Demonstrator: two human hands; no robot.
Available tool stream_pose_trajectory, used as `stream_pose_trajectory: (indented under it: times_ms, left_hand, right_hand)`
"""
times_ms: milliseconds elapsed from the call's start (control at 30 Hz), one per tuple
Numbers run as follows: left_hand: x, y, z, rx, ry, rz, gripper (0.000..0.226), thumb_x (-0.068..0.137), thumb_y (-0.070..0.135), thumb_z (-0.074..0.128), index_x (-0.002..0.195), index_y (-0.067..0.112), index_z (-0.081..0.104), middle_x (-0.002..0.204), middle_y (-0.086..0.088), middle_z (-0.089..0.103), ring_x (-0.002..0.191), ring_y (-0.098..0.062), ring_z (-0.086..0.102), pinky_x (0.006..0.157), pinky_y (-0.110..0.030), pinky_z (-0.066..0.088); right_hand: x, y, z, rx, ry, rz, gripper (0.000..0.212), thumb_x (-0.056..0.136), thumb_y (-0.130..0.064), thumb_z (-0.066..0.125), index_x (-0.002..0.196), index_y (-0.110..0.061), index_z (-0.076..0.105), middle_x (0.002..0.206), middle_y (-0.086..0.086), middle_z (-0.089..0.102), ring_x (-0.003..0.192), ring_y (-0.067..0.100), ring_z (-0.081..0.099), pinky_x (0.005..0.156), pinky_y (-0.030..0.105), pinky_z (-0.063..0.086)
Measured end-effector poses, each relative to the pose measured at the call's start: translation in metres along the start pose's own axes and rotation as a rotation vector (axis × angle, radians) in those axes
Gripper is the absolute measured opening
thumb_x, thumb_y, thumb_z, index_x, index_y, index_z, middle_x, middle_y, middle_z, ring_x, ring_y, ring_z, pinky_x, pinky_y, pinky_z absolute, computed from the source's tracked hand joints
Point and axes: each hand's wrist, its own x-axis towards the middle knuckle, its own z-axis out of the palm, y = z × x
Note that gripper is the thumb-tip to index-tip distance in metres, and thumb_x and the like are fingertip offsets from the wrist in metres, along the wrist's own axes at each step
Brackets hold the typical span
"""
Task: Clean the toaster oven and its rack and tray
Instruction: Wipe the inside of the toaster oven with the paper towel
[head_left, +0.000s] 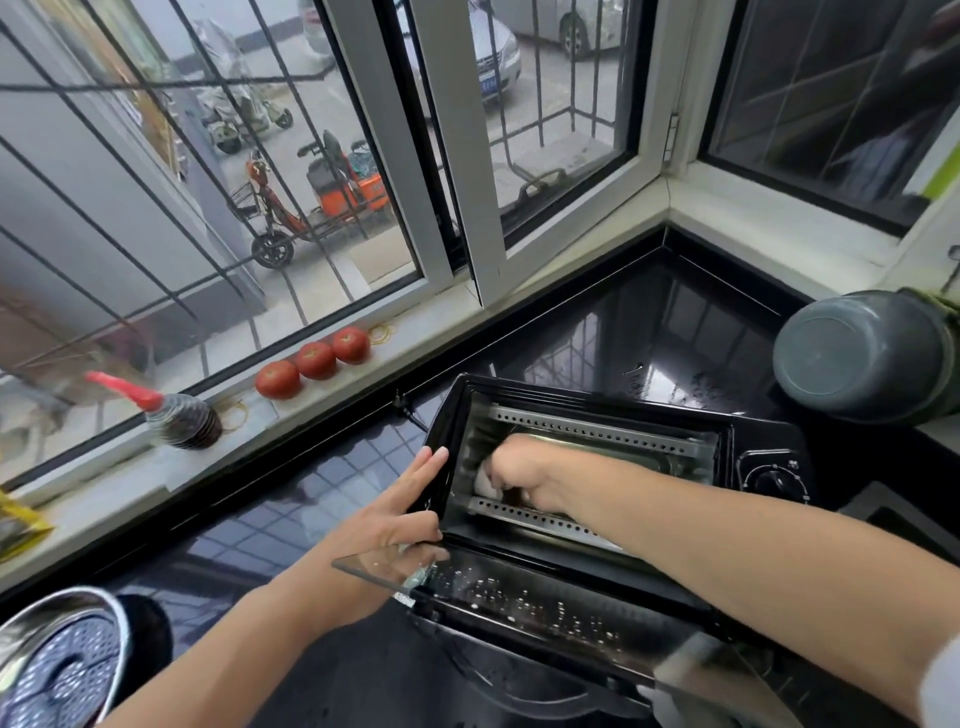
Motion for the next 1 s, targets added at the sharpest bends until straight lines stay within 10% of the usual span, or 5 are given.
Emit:
stream_pose_trajectory:
  times_ms: [167,367,733,833,1000]
  left_hand:
    - [0.001,-0.002,-0.001,-0.002,-0.029,0.016,0.023,0.103,0.024,0.063,0.082,0.015,0.059,0.173,0.009,0.0,0.159,-0.011,-0.005,0.116,-0.015,0.024]
    - [0.001,-0.009,0.006,-0.06,-0.019,-0.009,0.019,0.101,0.02,0.066,0.086,0.011,0.059,0.173,0.012,0.001,0.159,-0.01,-0.002,0.118,-0.037,0.035]
    - [0.004,-0.015,0.012,-0.084,0.053,0.03,0.02,0.1,0.02,0.067,0.084,0.007,0.062,0.172,0.017,0.003,0.16,-0.014,0.002,0.112,-0.037,0.045]
    - [0.001,-0.006,0.006,-0.023,0.014,0.015,0.02,0.1,0.018,0.068,0.083,0.013,0.059,0.171,0.02,-0.002,0.159,-0.01,-0.002,0.114,-0.025,0.037]
    - [0.004,-0.002,0.0,-0.082,-0.023,-0.004,0.025,0.102,0.024,0.065,0.082,0.01,0.058,0.173,0.01,0.002,0.159,-0.01,-0.005,0.12,-0.031,0.028]
  right_hand:
    - [-0.02,-0.004,0.001,0.57,-0.017,0.097,0.04,0.076,0.022,0.017,0.071,0.001,0.051,0.072,0.014,0.053,0.068,0.027,0.056,0.095,0.037,0.054]
    - [0.022,-0.005,0.002,0.545,0.105,0.159,0.032,0.047,0.014,0.03,0.072,0.002,0.046,0.077,0.018,0.045,0.062,0.029,0.047,0.041,0.022,0.046]
    - [0.074,0.024,-0.006,0.404,0.073,0.267,0.029,0.089,0.016,0.036,0.105,0.004,0.057,0.134,0.018,0.053,0.114,0.03,0.057,0.044,0.027,0.055]
    - [0.039,0.006,0.006,0.523,0.05,0.248,0.032,0.088,0.021,0.038,0.073,0.001,0.057,0.106,0.015,0.059,0.108,0.031,0.061,0.069,0.027,0.06]
    - [-0.008,-0.01,0.014,0.558,-0.113,0.132,0.036,0.088,0.021,0.035,0.064,0.001,0.052,0.072,0.014,0.053,0.066,0.022,0.056,0.053,0.016,0.052]
